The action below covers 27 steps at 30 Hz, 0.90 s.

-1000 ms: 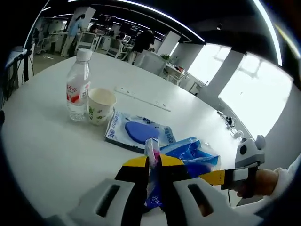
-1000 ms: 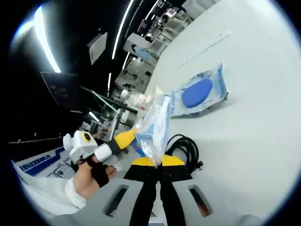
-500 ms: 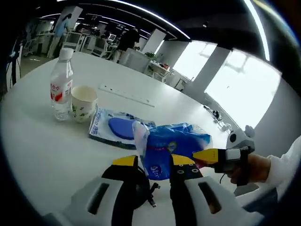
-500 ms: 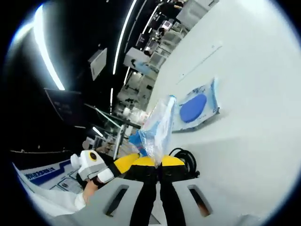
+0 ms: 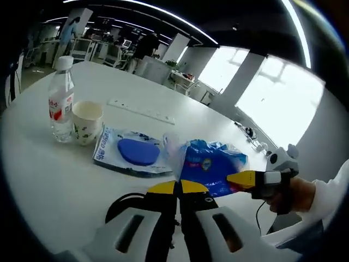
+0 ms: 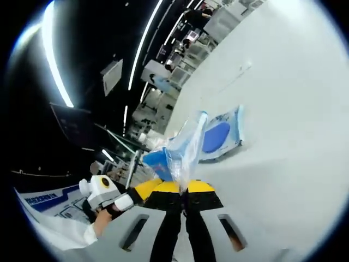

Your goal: Arrange the tabletop items into an orderly group along one side of the table until the central work area is clear of visible clutter.

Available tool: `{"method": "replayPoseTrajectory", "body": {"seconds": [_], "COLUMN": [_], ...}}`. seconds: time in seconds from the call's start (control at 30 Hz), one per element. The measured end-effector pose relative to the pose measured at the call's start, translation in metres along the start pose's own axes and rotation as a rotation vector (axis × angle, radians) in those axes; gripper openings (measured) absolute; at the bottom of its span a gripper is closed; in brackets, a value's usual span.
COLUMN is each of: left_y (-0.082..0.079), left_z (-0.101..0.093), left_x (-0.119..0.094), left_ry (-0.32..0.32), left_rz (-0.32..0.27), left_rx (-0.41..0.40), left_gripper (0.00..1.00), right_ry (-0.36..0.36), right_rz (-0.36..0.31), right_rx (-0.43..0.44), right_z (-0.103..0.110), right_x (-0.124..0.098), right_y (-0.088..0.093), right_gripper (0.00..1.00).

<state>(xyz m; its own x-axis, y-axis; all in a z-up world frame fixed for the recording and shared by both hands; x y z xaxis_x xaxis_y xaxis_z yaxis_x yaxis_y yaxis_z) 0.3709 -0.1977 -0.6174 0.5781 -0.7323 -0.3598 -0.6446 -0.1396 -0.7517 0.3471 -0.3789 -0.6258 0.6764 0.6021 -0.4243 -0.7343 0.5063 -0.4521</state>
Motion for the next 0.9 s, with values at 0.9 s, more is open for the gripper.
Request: {"method": "replayPoseTrajectory", "body": {"seconds": [0.9], "left_y": [-0.017], "left_z": [-0.021], "left_x": [0.057], "left_ry": [0.034], "left_rz": [0.055], "left_rx": [0.052], "left_gripper": [0.00], "right_ry": [0.282], "right_rz": [-0.078], "right_rx": [-0.164], "right_z": [-0.035], "right_x": [-0.029], "right_y": [-0.032], "right_gripper": [0.00]}}
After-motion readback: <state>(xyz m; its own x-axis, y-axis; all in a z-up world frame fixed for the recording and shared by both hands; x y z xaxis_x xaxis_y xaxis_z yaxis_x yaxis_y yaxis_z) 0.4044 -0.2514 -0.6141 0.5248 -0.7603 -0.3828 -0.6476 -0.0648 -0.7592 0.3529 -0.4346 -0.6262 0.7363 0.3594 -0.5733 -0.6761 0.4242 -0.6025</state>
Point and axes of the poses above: the point that each gripper's makers call its tool centre point, and the gripper's own axes: x roughly forward along the fingers, z roughly to its left, y roughly out of its underside, the point moved 7 cm from there along -x, roughly backward along the fingers, and after that the axes turned 8 degrees about y, right-handed, at the moved point
